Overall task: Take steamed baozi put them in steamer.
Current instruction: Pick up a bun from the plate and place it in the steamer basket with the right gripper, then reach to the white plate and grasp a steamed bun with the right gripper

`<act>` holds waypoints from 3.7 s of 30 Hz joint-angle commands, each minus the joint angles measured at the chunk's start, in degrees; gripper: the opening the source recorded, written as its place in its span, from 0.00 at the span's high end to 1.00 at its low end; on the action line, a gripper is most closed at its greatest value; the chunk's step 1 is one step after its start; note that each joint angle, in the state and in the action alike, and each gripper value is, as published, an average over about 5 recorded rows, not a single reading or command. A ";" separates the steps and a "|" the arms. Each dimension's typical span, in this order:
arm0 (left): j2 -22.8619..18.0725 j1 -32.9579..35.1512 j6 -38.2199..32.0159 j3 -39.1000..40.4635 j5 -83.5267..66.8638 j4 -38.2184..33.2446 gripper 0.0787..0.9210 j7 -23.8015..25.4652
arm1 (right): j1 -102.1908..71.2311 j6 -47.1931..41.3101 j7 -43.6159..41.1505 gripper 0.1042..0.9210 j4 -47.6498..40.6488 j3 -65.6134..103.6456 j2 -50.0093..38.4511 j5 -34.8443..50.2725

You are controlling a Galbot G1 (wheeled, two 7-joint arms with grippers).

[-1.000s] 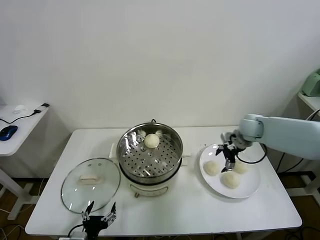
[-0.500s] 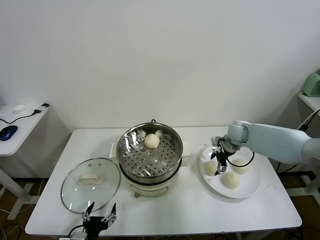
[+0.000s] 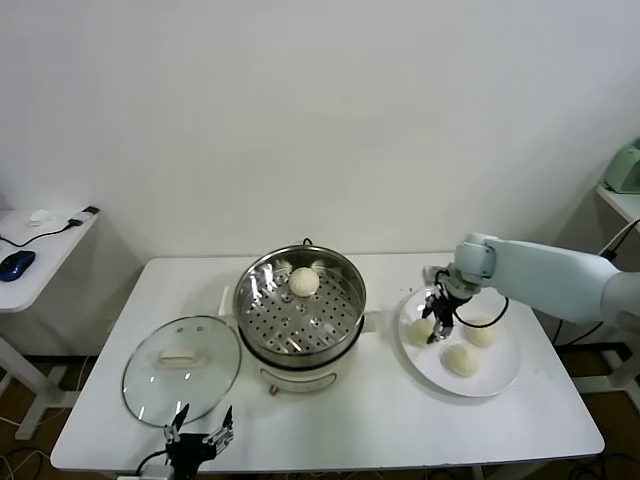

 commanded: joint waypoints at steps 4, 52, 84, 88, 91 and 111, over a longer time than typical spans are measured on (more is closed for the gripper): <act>0.04 0.06 0.66 0.07 0.03 -1.05 0.12 -0.11 | 31.37 0.67 -7.90 0.35 7.66 -12.57 2.68 14.95; -0.69 -0.78 1.17 1.95 0.10 -1.27 0.12 -0.23 | 6.94 -18.18 15.73 0.32 -1.56 -1.17 38.71 25.93; -0.37 -0.44 0.83 1.12 0.03 -2.23 0.12 -0.20 | 19.97 -2.26 -1.41 0.12 26.37 -16.97 -22.17 -1.29; -0.51 -0.49 0.63 0.60 -0.59 -2.48 0.12 -0.20 | 12.75 -2.70 0.09 0.12 23.39 -13.76 -22.19 -4.10; -0.46 -0.53 0.52 0.41 -0.67 -2.37 0.12 -0.18 | 8.46 -2.79 1.12 0.12 20.51 -11.60 -21.28 -5.82; -0.64 -0.53 0.09 0.40 -0.41 -1.50 0.12 -0.02 | -7.96 -3.99 5.41 0.12 9.41 5.02 -13.49 -8.72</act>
